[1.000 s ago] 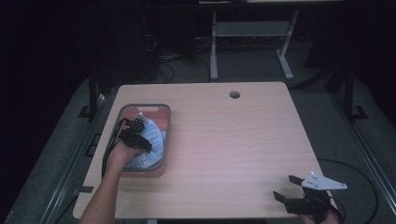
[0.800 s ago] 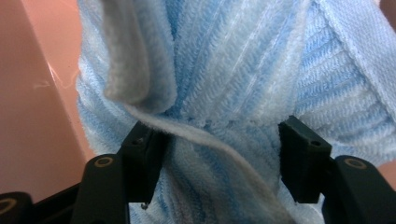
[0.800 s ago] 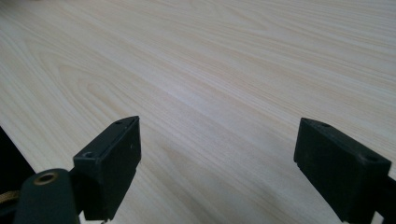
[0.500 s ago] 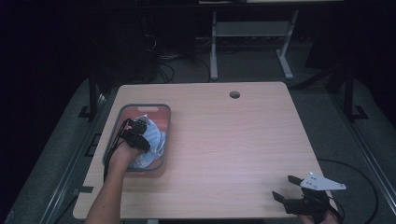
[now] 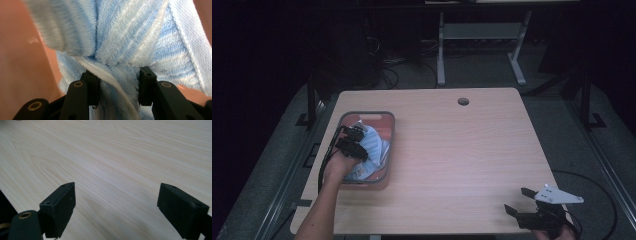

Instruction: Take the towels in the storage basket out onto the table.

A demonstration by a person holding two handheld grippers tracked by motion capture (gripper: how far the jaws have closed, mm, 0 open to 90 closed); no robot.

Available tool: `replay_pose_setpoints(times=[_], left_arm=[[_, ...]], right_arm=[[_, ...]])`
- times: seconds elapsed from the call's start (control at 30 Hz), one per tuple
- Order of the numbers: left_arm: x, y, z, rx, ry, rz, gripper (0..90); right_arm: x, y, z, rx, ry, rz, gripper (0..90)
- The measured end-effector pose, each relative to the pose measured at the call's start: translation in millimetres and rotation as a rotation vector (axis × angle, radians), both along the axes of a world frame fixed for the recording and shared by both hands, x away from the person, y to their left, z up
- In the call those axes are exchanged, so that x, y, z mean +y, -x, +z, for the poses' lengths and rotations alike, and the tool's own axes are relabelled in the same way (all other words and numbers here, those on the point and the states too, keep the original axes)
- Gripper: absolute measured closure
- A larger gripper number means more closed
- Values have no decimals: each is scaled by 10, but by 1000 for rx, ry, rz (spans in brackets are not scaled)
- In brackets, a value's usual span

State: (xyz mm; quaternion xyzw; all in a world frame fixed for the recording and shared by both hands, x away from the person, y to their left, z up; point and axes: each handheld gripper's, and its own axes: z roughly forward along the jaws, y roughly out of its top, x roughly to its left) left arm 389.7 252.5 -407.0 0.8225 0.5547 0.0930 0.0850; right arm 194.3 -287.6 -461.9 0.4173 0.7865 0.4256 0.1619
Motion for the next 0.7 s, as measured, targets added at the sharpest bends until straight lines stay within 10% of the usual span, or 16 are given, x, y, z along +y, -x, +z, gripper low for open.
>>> replay_pose_setpoints(times=[0.7], left_arm=[[61, 197, 505, -114, 153, -24, 606]], right_arm=[[-7, -3, 5, 0, 3, -1, 147]])
